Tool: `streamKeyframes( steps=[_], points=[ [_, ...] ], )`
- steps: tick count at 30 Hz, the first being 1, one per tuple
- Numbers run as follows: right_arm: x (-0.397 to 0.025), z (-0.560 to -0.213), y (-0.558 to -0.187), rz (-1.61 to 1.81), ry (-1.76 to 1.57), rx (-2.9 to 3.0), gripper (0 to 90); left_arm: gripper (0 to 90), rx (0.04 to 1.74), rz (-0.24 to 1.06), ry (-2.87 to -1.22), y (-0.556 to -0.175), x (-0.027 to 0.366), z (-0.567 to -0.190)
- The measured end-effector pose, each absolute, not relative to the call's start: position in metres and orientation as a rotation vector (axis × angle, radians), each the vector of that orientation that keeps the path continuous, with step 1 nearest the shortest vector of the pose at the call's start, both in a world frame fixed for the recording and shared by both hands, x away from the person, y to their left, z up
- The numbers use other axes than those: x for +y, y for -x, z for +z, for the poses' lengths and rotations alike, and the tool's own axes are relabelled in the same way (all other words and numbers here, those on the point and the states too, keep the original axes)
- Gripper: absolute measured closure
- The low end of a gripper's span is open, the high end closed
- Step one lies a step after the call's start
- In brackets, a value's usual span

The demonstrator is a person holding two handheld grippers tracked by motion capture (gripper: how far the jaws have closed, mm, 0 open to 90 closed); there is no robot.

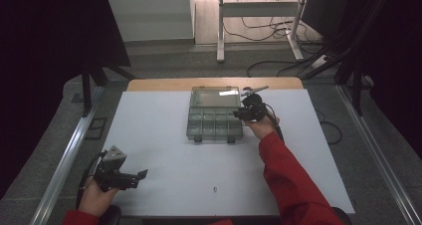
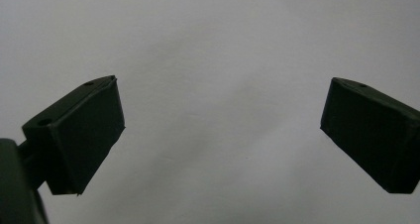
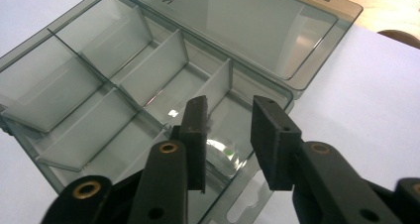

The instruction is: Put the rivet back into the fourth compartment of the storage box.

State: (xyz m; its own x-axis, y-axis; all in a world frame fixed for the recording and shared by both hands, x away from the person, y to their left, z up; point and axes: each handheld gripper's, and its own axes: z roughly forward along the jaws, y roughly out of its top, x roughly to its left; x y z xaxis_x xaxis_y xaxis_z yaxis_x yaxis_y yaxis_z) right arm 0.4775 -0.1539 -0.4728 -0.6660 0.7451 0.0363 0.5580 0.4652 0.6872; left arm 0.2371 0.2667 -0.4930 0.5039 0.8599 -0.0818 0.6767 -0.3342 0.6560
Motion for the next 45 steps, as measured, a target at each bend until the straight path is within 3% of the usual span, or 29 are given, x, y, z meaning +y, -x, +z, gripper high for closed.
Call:
streamKeyframes(
  steps=[13,37,45],
  points=[
    [-0.158,-0.460,-0.461,1.019,-1.066,2.451,56.1,3.6,1.252,0.375,-2.116,-0.237,0.266,-0.493],
    [-0.166,-0.459,-0.418,1.086,-1.033,2.508,10.9,3.6,1.251,0.378,-2.116,-0.236,0.266,-0.493],
    [-0.156,-0.461,-0.402,1.048,-0.984,2.576,2.8,3.6,1.251,0.377,-2.114,-0.236,0.266,-0.493]
  ],
)
